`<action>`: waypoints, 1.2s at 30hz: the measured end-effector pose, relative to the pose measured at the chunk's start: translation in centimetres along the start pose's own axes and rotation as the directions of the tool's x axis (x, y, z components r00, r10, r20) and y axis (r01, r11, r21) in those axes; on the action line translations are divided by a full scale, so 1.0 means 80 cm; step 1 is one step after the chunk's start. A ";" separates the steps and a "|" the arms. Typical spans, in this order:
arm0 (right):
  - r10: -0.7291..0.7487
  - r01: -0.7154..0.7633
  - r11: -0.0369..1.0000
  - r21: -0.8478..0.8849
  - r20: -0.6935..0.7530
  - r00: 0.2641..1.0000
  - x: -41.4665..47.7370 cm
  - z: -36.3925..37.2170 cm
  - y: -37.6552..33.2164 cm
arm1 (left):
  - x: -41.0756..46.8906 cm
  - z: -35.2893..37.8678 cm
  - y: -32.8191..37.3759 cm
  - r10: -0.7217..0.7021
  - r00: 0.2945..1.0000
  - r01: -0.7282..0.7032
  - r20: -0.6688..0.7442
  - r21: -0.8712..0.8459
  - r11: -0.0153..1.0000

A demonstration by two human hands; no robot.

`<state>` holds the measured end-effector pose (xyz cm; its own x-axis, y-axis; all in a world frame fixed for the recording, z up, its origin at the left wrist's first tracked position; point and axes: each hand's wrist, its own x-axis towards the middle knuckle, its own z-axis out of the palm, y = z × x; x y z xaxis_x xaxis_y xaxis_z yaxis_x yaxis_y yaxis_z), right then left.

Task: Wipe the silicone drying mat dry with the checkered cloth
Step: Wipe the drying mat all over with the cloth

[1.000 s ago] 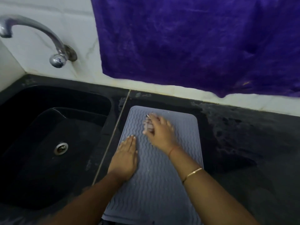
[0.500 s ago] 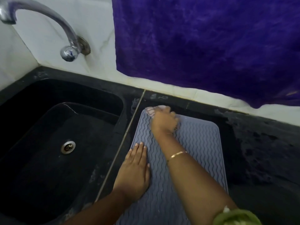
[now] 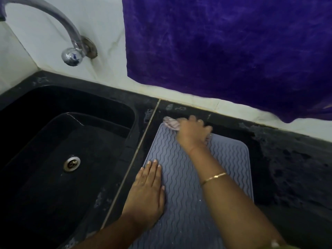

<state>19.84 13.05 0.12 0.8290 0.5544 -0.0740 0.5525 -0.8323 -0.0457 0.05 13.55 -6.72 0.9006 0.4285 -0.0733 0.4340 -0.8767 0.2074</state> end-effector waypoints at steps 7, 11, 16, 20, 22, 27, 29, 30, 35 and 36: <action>-0.149 0.148 0.982 -0.116 -0.002 0.989 0.001 0.010 0.021 | 0.001 -0.004 0.000 -0.002 1.000 0.002 -0.009 -0.010 1.000; 0.037 -0.032 0.995 -0.096 0.055 0.998 -0.018 0.004 0.056 | 0.002 0.004 -0.003 0.007 1.000 -0.007 -0.011 0.001 1.000; 0.090 -0.011 0.958 0.285 -0.265 0.960 -0.037 -0.001 0.053 | 0.001 0.003 -0.003 0.017 0.999 -0.018 -0.031 -0.029 0.999; 0.084 0.159 0.849 0.505 -0.425 0.901 -0.026 -0.019 0.040 | 0.000 0.005 -0.004 0.000 0.999 -0.002 -0.040 -0.060 0.998; 0.076 0.196 0.769 0.608 -0.391 0.917 -0.014 -0.026 0.036 | -0.001 0.002 -0.003 0.003 0.999 -0.004 -0.051 -0.029 1.000; 0.051 0.140 0.772 0.620 -0.280 0.959 -0.008 -0.021 0.032 | 0.028 -0.032 -0.017 0.043 0.994 -0.049 -0.097 -0.065 0.997; 0.069 0.041 0.858 0.513 -0.193 0.979 -0.015 -0.015 0.033 | 0.058 -0.055 -0.029 0.093 0.987 -0.102 -0.129 -0.062 0.993; 0.098 -0.026 0.904 0.426 -0.149 0.984 -0.022 -0.010 0.034 | 0.074 -0.064 -0.034 0.130 0.983 -0.136 -0.129 -0.035 0.990; 0.250 -0.239 0.957 0.167 -0.048 0.967 -0.042 0.027 0.031 | 0.165 -0.097 -0.042 0.201 0.958 -0.229 0.206 0.121 0.966; 0.274 -0.266 0.949 0.167 -0.025 0.961 -0.038 0.033 0.023 | 0.179 -0.102 -0.040 0.166 0.943 -0.215 0.289 0.144 0.966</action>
<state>18.10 9.82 -2.36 0.9505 0.3050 -0.0590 0.2893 -0.9382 -0.1898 11.39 24.25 -0.43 0.9282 0.1948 -0.3170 0.2296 -0.9703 0.0758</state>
